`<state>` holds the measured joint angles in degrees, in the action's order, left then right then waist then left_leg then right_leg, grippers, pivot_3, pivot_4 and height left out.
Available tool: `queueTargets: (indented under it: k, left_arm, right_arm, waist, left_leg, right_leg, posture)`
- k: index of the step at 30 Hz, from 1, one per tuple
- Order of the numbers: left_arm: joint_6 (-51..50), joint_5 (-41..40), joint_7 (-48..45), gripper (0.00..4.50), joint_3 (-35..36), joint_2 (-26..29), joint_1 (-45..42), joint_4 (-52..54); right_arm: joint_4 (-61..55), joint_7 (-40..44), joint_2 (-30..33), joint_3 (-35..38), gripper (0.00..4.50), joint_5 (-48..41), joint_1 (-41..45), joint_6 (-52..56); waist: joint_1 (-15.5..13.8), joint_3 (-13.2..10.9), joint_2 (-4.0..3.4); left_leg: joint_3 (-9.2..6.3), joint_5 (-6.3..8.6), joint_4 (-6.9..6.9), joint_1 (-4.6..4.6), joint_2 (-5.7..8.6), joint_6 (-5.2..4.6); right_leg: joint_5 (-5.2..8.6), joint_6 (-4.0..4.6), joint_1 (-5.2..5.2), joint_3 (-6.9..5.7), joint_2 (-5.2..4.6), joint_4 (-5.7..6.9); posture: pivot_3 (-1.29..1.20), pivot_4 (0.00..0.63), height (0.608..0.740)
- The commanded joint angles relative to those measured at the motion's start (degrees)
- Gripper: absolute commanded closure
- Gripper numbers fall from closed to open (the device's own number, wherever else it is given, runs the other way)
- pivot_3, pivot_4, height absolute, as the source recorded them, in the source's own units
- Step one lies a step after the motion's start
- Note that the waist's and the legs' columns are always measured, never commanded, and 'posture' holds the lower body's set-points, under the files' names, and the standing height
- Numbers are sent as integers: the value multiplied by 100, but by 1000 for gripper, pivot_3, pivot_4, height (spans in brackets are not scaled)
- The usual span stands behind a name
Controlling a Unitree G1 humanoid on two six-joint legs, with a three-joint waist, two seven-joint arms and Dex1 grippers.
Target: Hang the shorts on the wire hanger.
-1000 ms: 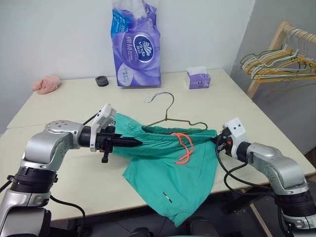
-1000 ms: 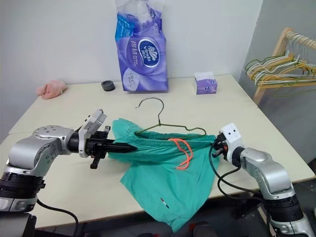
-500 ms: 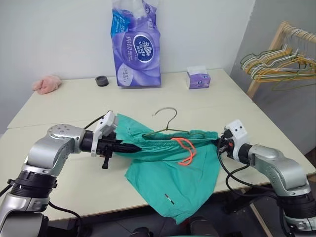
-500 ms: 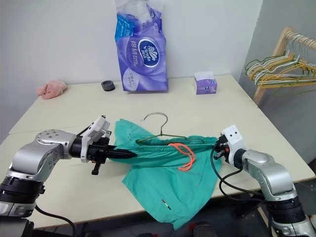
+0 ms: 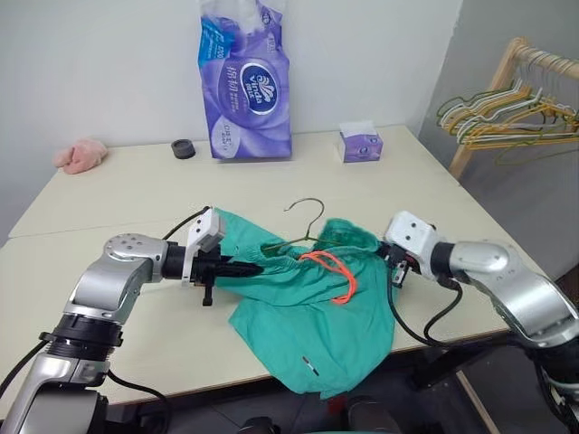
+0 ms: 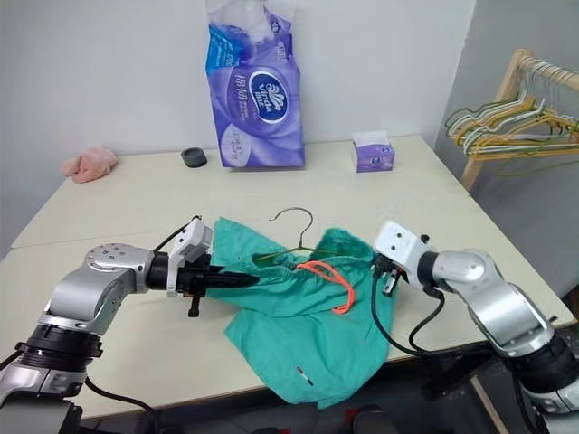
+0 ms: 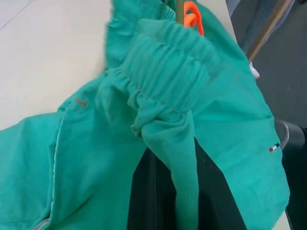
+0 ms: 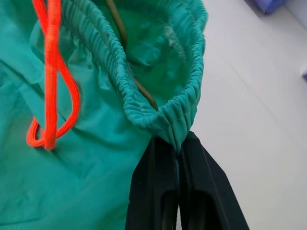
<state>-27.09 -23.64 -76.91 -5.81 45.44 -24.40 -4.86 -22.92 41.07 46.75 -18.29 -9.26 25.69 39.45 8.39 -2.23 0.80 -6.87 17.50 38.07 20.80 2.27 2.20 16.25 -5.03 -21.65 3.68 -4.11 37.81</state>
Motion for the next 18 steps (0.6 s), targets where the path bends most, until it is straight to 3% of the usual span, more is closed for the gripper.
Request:
queueTargets:
  k: [1, 9, 12, 18]
  left_arm:
    - [102, 65, 23, 4500, 28, -23, -153, 74]
    - [178, 173, 151, 4500, 31, -208, -142, 74]
    - [193, 195, 152, 4500, 14, -230, -74, 139]
    - [197, 199, 130, 4500, -22, -235, -13, 202]
  right_arm:
    - [-13, 398, 26, -150, 4463, 213, 375, -352]
    - [-68, 1086, 60, -406, 4463, 463, 611, -589]
    - [-73, 1265, 233, -283, 3764, 504, 510, -627]
    - [-326, 1635, 612, 283, 1743, -37, 294, -1]
  waist:
    - [1, 0, 0]
    - [-16, 0, 0]
    - [-18, 0, 0]
    - [-24, 0, 0]
  left_leg:
    - [1, 0, 1, 1, 1, 0]
    - [-3, 0, 4, 1, 2, 0]
    - [-4, 0, 4, 1, 2, 0]
    - [-4, 0, 5, 1, 2, -1]
  right_leg:
    - [0, 0, 0, 1, -2, -1]
    - [0, 0, 2, -1, -6, 0]
    - [0, 0, 2, -3, -5, 0]
    - [0, 0, 4, -3, -8, 0]
  posture:
    - [-170, 0, 740]
    - [-168, 0, 740]
    - [-168, 0, 740]
    - [-173, 0, 740]
